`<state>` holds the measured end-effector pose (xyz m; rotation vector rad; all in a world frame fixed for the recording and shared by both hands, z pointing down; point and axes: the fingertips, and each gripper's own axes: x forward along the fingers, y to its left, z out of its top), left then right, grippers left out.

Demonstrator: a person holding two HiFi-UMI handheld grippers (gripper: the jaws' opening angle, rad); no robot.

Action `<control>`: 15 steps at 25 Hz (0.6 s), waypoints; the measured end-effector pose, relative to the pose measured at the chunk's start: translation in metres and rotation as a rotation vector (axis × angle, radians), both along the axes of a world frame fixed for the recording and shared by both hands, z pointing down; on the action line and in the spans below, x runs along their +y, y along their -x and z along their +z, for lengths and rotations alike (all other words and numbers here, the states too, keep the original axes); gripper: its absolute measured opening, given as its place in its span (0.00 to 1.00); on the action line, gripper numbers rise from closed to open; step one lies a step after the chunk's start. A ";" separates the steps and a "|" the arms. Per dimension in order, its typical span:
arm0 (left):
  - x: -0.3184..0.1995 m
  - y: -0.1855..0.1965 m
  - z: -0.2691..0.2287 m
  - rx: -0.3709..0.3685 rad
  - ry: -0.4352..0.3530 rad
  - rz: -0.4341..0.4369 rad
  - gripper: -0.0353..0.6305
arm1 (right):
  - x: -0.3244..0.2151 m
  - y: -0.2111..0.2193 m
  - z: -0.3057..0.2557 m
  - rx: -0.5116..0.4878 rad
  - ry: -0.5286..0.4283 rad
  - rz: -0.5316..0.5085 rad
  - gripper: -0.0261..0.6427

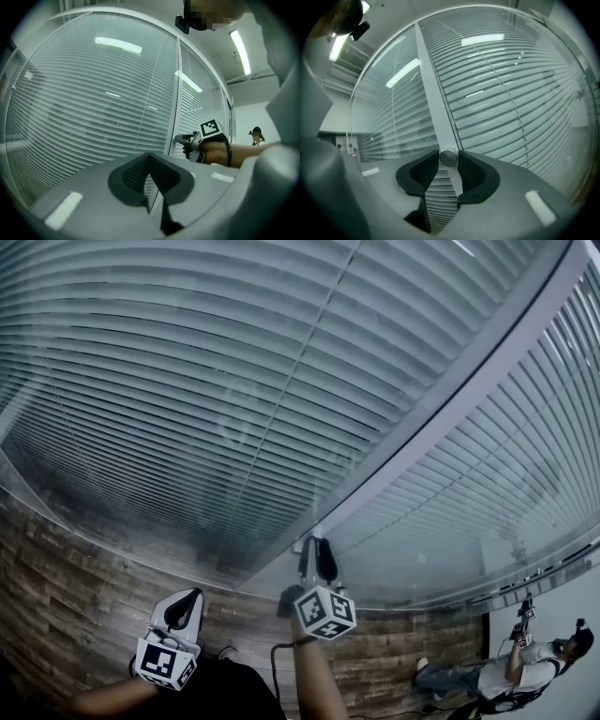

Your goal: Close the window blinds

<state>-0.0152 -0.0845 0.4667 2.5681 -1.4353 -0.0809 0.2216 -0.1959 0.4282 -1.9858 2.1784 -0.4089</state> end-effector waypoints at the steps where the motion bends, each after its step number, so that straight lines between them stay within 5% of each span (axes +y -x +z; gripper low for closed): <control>1: 0.001 0.001 0.001 -0.002 -0.004 0.000 0.06 | 0.007 0.002 0.000 0.049 -0.006 0.005 0.24; 4: 0.002 -0.001 0.003 -0.008 -0.017 -0.006 0.06 | 0.038 0.012 -0.002 0.201 -0.060 0.002 0.21; 6: 0.005 -0.003 0.006 -0.009 -0.024 -0.006 0.06 | 0.065 0.023 -0.002 0.287 -0.102 -0.015 0.04; 7: 0.008 -0.003 0.006 -0.010 -0.027 -0.002 0.06 | 0.078 0.032 0.000 0.312 -0.111 -0.031 0.04; 15: 0.008 -0.009 -0.012 -0.011 -0.049 0.042 0.06 | 0.123 0.070 0.000 0.369 -0.067 -0.068 0.04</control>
